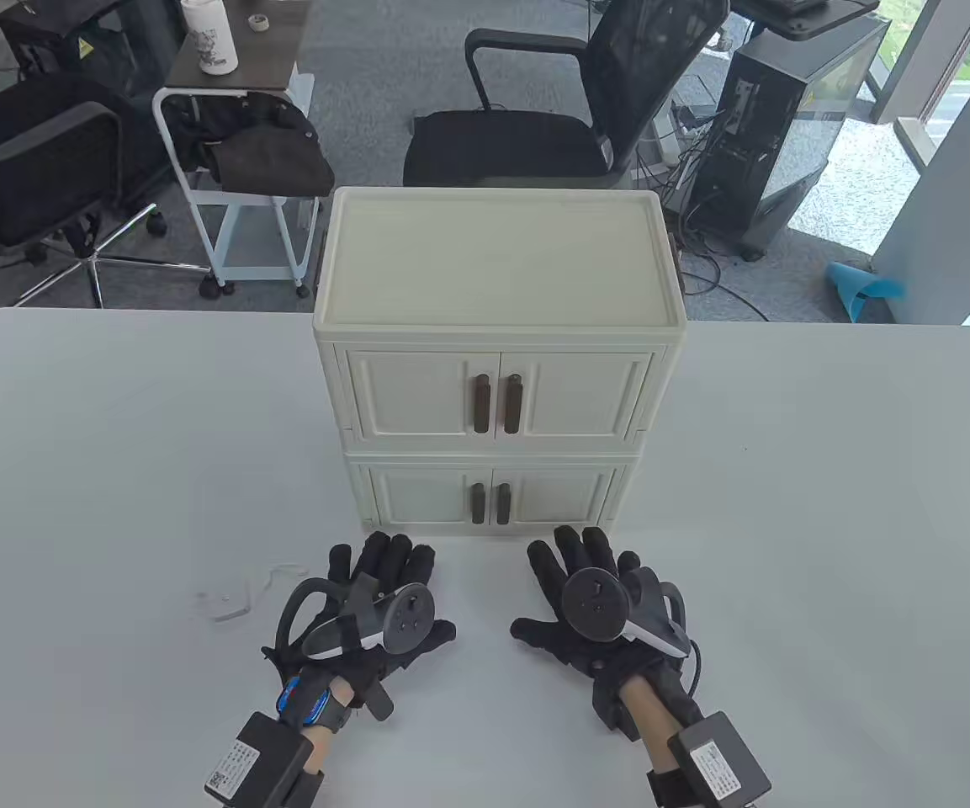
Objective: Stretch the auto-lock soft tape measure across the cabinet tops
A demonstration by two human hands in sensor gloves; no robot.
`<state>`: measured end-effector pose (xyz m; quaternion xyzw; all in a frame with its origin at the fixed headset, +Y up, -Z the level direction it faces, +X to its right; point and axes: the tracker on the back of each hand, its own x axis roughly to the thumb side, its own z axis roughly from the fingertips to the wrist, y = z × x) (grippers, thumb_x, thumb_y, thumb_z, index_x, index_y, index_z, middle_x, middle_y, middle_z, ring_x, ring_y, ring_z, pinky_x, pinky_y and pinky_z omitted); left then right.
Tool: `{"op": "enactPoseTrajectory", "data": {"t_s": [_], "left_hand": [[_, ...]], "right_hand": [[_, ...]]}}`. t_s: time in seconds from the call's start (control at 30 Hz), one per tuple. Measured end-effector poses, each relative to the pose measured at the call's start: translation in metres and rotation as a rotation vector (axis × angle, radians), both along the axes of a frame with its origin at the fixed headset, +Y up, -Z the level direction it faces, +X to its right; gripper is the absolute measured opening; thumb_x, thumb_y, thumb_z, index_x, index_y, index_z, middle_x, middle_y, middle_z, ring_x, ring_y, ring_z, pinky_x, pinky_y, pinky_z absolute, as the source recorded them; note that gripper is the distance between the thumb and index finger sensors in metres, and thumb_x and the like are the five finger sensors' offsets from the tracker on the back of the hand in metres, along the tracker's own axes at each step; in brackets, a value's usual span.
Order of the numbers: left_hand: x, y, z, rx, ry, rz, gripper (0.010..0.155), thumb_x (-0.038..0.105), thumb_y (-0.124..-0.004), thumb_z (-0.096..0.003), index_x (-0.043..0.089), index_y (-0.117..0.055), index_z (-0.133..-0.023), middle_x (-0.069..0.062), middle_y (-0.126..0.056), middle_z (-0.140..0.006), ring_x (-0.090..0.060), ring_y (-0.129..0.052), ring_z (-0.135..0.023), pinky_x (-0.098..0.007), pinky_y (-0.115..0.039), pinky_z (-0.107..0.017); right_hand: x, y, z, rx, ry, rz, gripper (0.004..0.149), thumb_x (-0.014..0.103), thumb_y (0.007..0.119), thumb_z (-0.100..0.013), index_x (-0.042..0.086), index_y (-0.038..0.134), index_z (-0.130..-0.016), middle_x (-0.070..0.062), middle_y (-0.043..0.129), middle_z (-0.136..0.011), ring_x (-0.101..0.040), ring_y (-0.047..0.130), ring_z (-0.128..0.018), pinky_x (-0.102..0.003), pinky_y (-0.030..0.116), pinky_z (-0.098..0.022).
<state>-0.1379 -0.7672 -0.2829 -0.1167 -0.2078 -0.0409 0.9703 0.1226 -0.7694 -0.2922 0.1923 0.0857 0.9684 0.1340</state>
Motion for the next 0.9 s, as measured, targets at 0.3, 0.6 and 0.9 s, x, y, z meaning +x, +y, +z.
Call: {"op": "enactPoseTrajectory", "data": {"t_s": [0.3,0.6,0.9], "left_hand": [[-0.003,0.002,-0.001,-0.011,0.013,0.013,0.095,0.078,-0.047,-0.053,0.015,-0.027,-0.121,-0.02,-0.039,-0.127,-0.049,-0.039,-0.118,-0.075,-0.037,-0.075],[-0.025,0.023,-0.008,-0.002,0.044,-0.002,0.095,0.078,-0.047,-0.053,0.014,-0.027,-0.121,-0.022,-0.041,-0.127,-0.049,-0.041,-0.118,-0.075,-0.038,-0.075],[-0.086,0.058,-0.024,-0.009,0.16,-0.045,0.096,0.078,-0.048,-0.0528,0.014,-0.026,-0.121,-0.021,-0.04,-0.127,-0.049,-0.041,-0.118,-0.075,-0.04,-0.075]], "right_hand": [[0.001,0.0,0.0,-0.002,0.0,-0.002,0.088,0.065,0.077,-0.051,0.021,0.036,-0.116,-0.023,0.026,-0.124,-0.056,0.02,-0.11,-0.082,0.026,-0.066],[0.001,0.002,0.0,0.001,0.002,-0.011,0.088,0.065,0.076,-0.051,0.021,0.036,-0.116,-0.023,0.026,-0.125,-0.056,0.02,-0.11,-0.082,0.026,-0.066],[0.003,0.004,0.001,0.007,0.006,-0.014,0.088,0.065,0.077,-0.051,0.021,0.037,-0.116,-0.024,0.026,-0.125,-0.056,0.02,-0.11,-0.082,0.026,-0.066]]}}
